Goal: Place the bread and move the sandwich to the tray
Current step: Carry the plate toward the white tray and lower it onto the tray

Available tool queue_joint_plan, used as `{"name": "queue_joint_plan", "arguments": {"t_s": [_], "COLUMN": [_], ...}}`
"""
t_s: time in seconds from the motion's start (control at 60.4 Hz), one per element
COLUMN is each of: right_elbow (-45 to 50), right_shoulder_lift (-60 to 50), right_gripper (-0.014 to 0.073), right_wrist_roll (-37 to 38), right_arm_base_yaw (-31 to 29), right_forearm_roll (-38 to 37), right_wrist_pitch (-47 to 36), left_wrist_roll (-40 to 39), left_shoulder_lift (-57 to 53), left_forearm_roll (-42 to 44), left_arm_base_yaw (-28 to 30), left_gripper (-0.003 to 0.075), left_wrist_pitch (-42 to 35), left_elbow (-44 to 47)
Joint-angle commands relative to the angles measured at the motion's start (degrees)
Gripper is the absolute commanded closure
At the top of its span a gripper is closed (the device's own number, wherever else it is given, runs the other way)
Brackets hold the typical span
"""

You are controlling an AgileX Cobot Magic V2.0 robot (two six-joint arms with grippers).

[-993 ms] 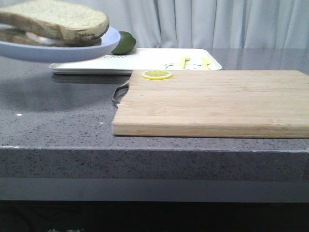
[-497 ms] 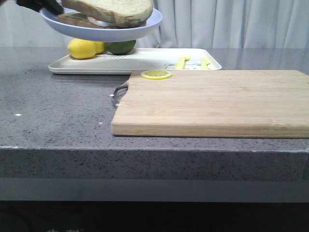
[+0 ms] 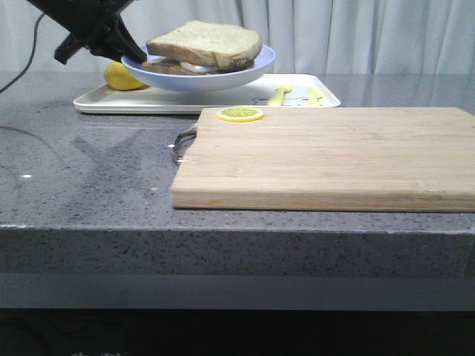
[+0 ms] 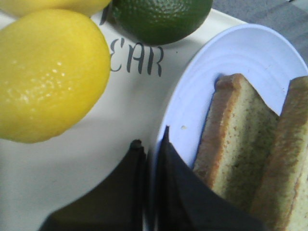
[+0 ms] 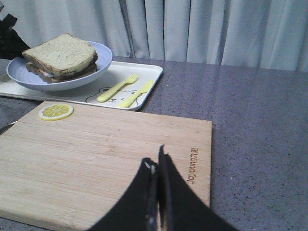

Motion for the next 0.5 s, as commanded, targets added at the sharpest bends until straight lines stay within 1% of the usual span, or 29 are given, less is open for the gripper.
{"name": "queue_joint_plan", "arguments": {"t_s": [0.0, 0.166, 0.232, 0.248, 0.414, 0.48], "right_elbow": [-1.62, -1.62, -1.62, -1.62, -1.62, -1.62], "right_shoulder_lift": [0.40, 0.40, 0.40, 0.40, 0.40, 0.40], "right_gripper": [0.0679, 0.0679, 0.0679, 0.0679, 0.0679, 0.0679], "right_wrist_roll": [-0.53, -0.53, -0.53, -0.53, -0.53, -0.53], "right_arm_base_yaw": [-0.21, -0.21, -0.21, -0.21, -0.21, -0.21], "right_forearm_roll": [0.50, 0.50, 0.50, 0.50, 0.50, 0.50], "right_wrist_pitch": [-4.74, -4.74, -4.79, -4.79, -4.79, -4.79], "left_wrist_roll": [-1.88, -1.88, -1.88, -1.88, -1.88, -1.88], "left_shoulder_lift": [-3.90, -3.63, -3.63, -3.63, -3.63, -3.63], "left_forearm_roll": [-5.48, -5.28, -5.28, -5.28, -4.03, -3.32], "left_arm_base_yaw": [-0.24, -0.28, -0.28, -0.28, -1.34, -1.49], "left_gripper": [0.0738, 0.0736, 0.0710, 0.0699, 0.0508, 0.0455], "left_wrist_pitch": [-3.40, -5.84, -6.48, -6.48, -6.15, -6.55], "left_elbow": [-2.71, -2.60, -2.60, -2.60, -2.60, -2.60]}}
